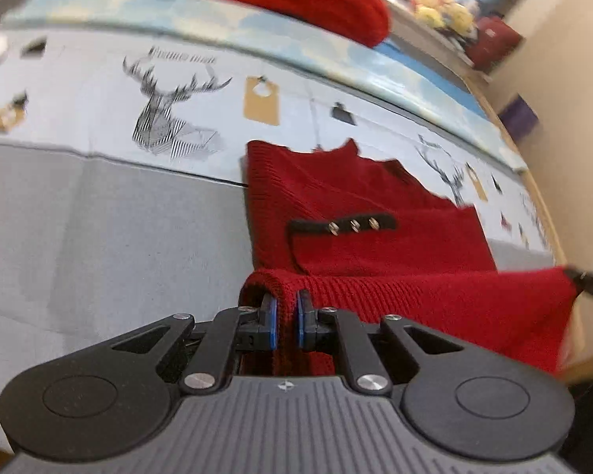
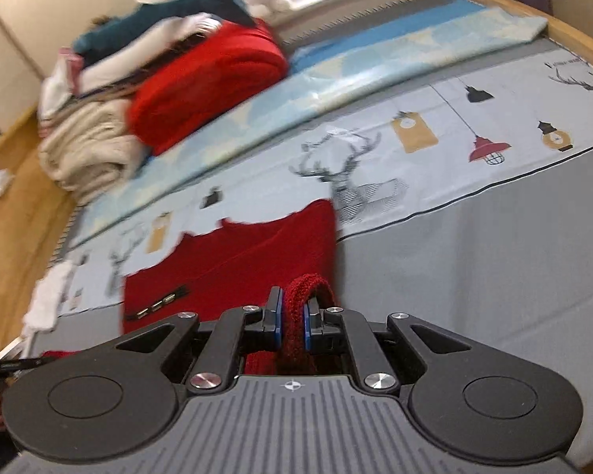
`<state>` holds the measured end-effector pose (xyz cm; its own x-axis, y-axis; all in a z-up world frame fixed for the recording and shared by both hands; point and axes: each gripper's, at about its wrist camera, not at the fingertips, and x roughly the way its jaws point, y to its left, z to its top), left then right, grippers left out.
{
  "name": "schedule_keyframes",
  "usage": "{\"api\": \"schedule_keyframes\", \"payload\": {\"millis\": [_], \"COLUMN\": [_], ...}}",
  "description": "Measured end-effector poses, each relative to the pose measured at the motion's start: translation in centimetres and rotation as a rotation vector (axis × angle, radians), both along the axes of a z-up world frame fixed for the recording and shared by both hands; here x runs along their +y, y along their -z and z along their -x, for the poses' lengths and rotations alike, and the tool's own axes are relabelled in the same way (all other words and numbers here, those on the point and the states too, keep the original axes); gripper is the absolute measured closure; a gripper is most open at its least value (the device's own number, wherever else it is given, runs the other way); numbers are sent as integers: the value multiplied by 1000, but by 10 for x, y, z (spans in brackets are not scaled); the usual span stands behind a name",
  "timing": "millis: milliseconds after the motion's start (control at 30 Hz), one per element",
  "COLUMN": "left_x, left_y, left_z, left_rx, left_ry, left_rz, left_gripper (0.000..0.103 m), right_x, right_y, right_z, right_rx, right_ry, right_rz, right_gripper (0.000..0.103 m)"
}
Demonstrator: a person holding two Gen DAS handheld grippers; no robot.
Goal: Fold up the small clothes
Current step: 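Lift the hem with both tools and fold it toward the collar, then lower the folded hem onto the sleeves and open both tools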
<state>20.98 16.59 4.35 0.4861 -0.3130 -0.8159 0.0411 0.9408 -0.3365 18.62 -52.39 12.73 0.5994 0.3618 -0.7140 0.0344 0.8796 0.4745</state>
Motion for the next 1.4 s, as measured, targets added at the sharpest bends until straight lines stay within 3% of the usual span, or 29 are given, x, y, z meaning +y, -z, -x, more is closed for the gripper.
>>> {"api": "schedule_keyframes", "payload": {"millis": [67, 233, 467, 567, 633, 667, 700, 733, 800, 967, 1100, 1233, 1400], "left_x": [6, -7, -7, -7, -6, -4, 0, 6, 16, 41, 59, 58, 37], "left_y": [14, 32, 45, 48, 47, 44, 42, 40, 33, 25, 31, 42, 48], "left_z": [-17, -43, -62, -63, -61, -58, -57, -54, -48, -30, -16, -11, -10], "left_rx": [43, 91, 126, 151, 153, 144, 138, 132, 113, 100, 136, 190, 197], "left_ry": [-34, -16, -34, -39, -43, -52, -65, -82, -111, -175, -212, -152, -6], "left_rz": [35, -56, -71, -84, -103, -115, -113, -100, -86, -102, -156, -222, -216], "left_gripper": [93, 93, 91, 84, 64, 61, 57, 57, 57, 57, 57, 57, 54], "right_x": [2, 8, 15, 22, 23, 23, 21, 18, 10, -12, -23, -26, -7], "right_y": [18, 65, 76, 78, 78, 77, 75, 72, 68, 64, 65, 73, 87], "right_z": [-24, -60, -85, -91, -91, -90, -88, -85, -79, -60, -45, -38, -37], "right_rx": [40, 143, 175, 179, 180, 179, 172, 162, 140, 109, 104, 130, 184], "right_ry": [22, 62, 71, 56, 50, 51, 62, 73, 92, 141, 155, 111, -25], "right_rz": [3, 37, 47, 85, 101, 103, 111, 121, 130, 131, 188, 188, 208], "right_gripper": [93, 93, 92, 90, 85, 84, 75, 65, 61, 60, 60, 59, 57]}}
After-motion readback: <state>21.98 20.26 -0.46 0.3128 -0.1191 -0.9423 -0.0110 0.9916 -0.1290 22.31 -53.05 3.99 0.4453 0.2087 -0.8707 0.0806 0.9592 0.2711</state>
